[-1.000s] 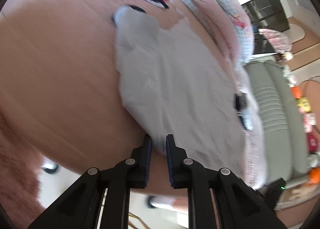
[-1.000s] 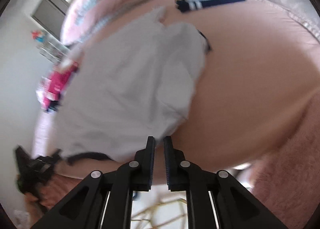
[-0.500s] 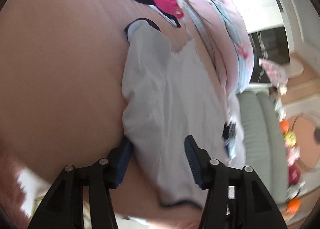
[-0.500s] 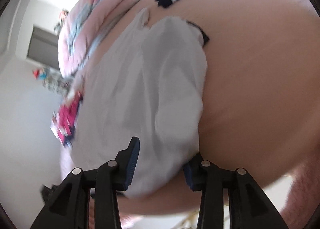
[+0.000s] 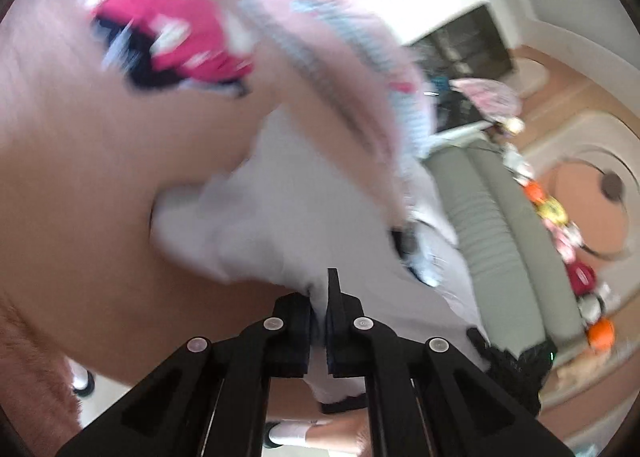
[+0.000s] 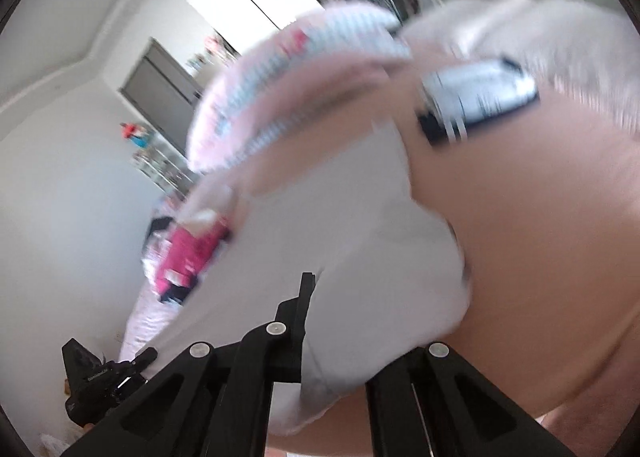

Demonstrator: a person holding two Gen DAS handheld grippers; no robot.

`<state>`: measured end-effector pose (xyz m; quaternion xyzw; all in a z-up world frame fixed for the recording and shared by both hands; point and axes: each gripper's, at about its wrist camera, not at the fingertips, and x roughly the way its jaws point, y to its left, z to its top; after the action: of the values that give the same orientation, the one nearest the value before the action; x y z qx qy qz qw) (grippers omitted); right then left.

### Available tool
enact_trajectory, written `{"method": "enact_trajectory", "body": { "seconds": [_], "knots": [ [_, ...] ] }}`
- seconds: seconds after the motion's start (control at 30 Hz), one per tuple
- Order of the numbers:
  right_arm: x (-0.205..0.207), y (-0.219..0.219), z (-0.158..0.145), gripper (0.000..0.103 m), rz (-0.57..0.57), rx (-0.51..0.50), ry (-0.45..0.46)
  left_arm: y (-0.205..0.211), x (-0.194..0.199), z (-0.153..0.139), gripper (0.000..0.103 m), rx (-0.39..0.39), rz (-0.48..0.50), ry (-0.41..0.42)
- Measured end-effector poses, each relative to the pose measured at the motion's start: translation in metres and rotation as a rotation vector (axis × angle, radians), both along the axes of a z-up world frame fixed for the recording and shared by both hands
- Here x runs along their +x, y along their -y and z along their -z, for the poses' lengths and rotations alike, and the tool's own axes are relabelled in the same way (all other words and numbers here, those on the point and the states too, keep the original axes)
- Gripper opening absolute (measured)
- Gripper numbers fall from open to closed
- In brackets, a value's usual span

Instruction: Fold clothes

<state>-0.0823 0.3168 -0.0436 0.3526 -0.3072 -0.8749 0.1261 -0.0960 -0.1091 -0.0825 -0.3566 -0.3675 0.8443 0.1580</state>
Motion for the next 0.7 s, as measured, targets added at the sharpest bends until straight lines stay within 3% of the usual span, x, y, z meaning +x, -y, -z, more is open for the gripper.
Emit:
{"method": "enact_trajectory", "body": {
  "seconds": [0.13,0.23,0.37,0.47,0.53,0.6,0.7],
  "knots": [
    [0.021,0.0,-0.067,0.003,0.002,-0.004,-0.115,-0.012,0.021,-0.077,0.004,-0.008,0.102,-0.145],
    [0.026,-0.001,-0.107,0.003,0.006,0.0,-0.174,-0.002,0.004,-0.091,0.004,-0.035,0.108,-0.128],
    [-0.067,-0.004,-0.074,0.003,0.032,0.071,0.0,-0.006,-0.093,-0.046,0.004,-0.079,0.101,0.041],
    [-0.145,-0.005,-0.072,0.003,0.052,0.11,0.071,-0.015,-0.162,-0.061,0.004,-0.197,0.071,0.041],
    [-0.174,-0.001,-0.103,0.003,0.06,0.125,0.021,-0.022,-0.191,-0.124,0.004,-0.251,0.06,-0.091],
    [-0.182,0.005,-0.162,0.003,0.056,0.116,-0.108,-0.022,-0.199,-0.202,0.004,-0.231,0.057,-0.244],
    [-0.161,0.005,-0.246,0.003,0.044,0.071,-0.296,-0.015,-0.185,-0.284,0.004,-0.226,0.029,-0.358]
  ]
}}
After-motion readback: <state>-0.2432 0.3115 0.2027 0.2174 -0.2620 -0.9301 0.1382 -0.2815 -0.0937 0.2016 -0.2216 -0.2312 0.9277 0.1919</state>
